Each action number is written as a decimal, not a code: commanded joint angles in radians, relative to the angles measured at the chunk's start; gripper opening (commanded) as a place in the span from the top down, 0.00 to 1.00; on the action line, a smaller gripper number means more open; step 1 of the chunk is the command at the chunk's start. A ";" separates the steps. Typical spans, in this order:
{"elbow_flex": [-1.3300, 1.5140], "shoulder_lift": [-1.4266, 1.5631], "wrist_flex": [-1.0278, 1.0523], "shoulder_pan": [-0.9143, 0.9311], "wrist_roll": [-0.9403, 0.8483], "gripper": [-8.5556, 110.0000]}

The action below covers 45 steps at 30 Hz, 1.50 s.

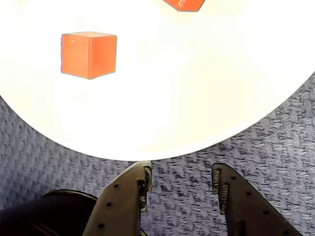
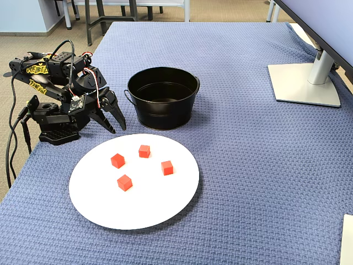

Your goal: Pick up the red cubes from the white plate and place them in the black recipient

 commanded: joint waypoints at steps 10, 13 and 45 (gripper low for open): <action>-0.341 -0.258 -0.025 0.181 0.037 0.84; -0.456 -0.402 0.040 0.198 0.071 0.82; -0.802 -1.100 0.072 0.422 0.107 0.75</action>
